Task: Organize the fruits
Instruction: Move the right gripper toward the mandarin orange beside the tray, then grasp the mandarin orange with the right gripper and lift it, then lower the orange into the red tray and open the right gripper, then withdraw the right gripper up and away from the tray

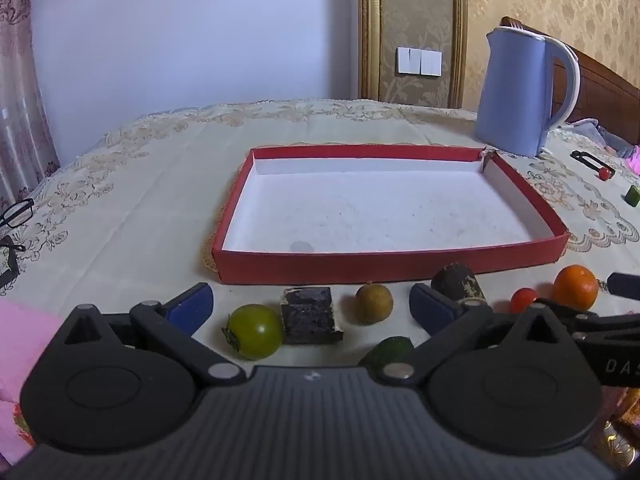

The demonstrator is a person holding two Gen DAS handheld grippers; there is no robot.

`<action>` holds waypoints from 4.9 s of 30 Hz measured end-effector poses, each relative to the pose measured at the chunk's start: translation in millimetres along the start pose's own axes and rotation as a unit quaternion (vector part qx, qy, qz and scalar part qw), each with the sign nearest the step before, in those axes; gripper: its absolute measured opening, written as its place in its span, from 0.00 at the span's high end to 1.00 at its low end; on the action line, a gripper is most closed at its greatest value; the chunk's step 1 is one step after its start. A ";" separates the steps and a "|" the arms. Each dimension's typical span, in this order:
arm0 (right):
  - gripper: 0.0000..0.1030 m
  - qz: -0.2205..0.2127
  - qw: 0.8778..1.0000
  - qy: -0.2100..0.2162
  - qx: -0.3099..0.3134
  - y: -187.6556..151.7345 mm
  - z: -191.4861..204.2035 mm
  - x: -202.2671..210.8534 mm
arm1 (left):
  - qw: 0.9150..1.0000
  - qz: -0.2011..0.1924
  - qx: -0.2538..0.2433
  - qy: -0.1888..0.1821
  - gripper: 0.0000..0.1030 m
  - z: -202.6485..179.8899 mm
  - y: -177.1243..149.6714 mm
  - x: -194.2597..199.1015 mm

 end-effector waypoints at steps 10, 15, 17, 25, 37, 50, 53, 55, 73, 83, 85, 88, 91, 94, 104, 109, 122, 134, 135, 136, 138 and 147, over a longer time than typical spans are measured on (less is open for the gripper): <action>0.00 -0.002 0.992 0.054 -0.118 8.1 -15.4 7.4 | 1.000 -0.015 -0.001 0.000 0.00 -3.4 2.9 5.7; 0.00 -0.061 0.995 -0.053 -0.066 17.6 -36.5 7.3 | 1.000 -0.030 0.006 0.005 0.00 2.5 4.2 4.0; 0.00 -0.087 0.991 -0.092 -0.036 23.1 -44.5 4.3 | 0.999 -0.038 0.007 0.011 0.00 5.4 5.6 2.4; 0.00 -0.070 0.986 -0.109 -0.102 13.2 -80.0 -21.3 | 1.000 -0.021 0.021 0.011 0.00 5.8 1.1 -8.0; 0.00 -0.076 0.975 -0.064 -0.199 0.1 -98.4 -20.0 | 0.999 -0.017 0.034 0.020 0.00 15.9 -3.8 -13.1; 0.00 -0.058 0.982 -0.075 -0.162 0.5 -91.8 -22.1 | 0.998 -0.009 0.057 -0.009 0.00 23.1 -13.1 -23.9; 0.00 -0.038 0.990 -0.051 -0.128 -1.1 -75.9 -15.4 | 0.997 -0.004 0.073 -0.025 0.00 24.7 -14.6 -25.6; 0.00 -0.039 0.994 -0.048 -0.094 -0.3 -67.3 -9.7 | 0.997 -0.004 0.078 -0.029 0.00 25.6 -16.0 -26.4; 0.16 0.003 0.999 -0.035 -0.039 -11.0 -40.0 -8.2 | 0.996 0.008 0.084 -0.030 0.00 30.2 -20.4 -24.4; 0.57 0.020 0.999 0.007 -0.044 -11.2 -32.0 -15.1 | 0.996 0.008 0.084 -0.029 0.00 31.5 -19.2 -25.2; 0.57 0.016 0.999 0.004 -0.034 -12.1 -29.4 -14.0 | 0.996 0.006 0.084 -0.030 0.00 31.5 -19.0 -25.8; 0.58 0.009 1.000 -0.002 -0.020 -12.2 -26.7 -12.6 | 0.996 0.002 0.084 -0.031 0.00 31.8 -19.0 -26.0; 0.58 0.002 1.000 -0.012 -0.009 -10.7 -26.5 -11.2 | 0.996 -0.001 0.086 -0.032 0.00 31.3 -19.2 -25.6; 0.58 -0.004 1.000 -0.015 -0.011 -7.2 -29.9 -10.0 | 0.996 -0.003 0.086 -0.033 0.00 31.3 -19.5 -25.7; 0.58 -0.068 0.997 -0.017 0.024 46.4 -23.7 -17.8 | 0.995 -0.006 0.088 -0.045 0.00 30.0 -19.1 -28.0; 0.58 -0.054 0.998 -0.001 0.043 70.6 -4.0 -62.8 | 0.995 -0.005 0.088 -0.047 0.00 29.8 -19.1 -28.5; 0.56 0.035 0.999 0.012 0.020 55.2 0.0 -128.2 | 0.995 -0.005 0.081 -0.059 0.00 24.8 -19.7 -29.7; 0.35 -0.003 0.999 0.007 -0.037 69.8 -35.4 -78.4 | 0.995 0.007 0.085 -0.059 0.00 28.0 -23.0 -30.8; 0.33 -0.009 0.999 -0.016 -0.039 67.3 -46.0 -71.0 | 0.995 0.007 0.086 -0.058 0.00 28.1 -23.1 -30.7; 0.31 -0.015 0.998 -0.046 -0.039 62.6 -59.0 -64.3 | 0.995 0.006 0.085 -0.058 0.00 27.8 -23.0 -30.7; 0.30 -0.024 0.995 -0.091 -0.040 53.7 -80.8 -57.5 | 0.995 0.006 0.086 -0.057 0.00 27.4 -23.0 -30.8; 0.27 0.008 0.977 -0.194 -0.090 12.2 -151.5 -66.4 | 0.995 0.007 0.083 -0.052 0.00 30.5 -23.1 -27.0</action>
Point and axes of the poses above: each gripper's, at about its wrist camera, not at the fingertips, and x roughly against the way its jaws point, z to its left, y to its top, the point moved 10 cm from there along -x, roughly the way its jaws point, and after that the axes turned 8 degrees about -z, right-handed, at the moved point
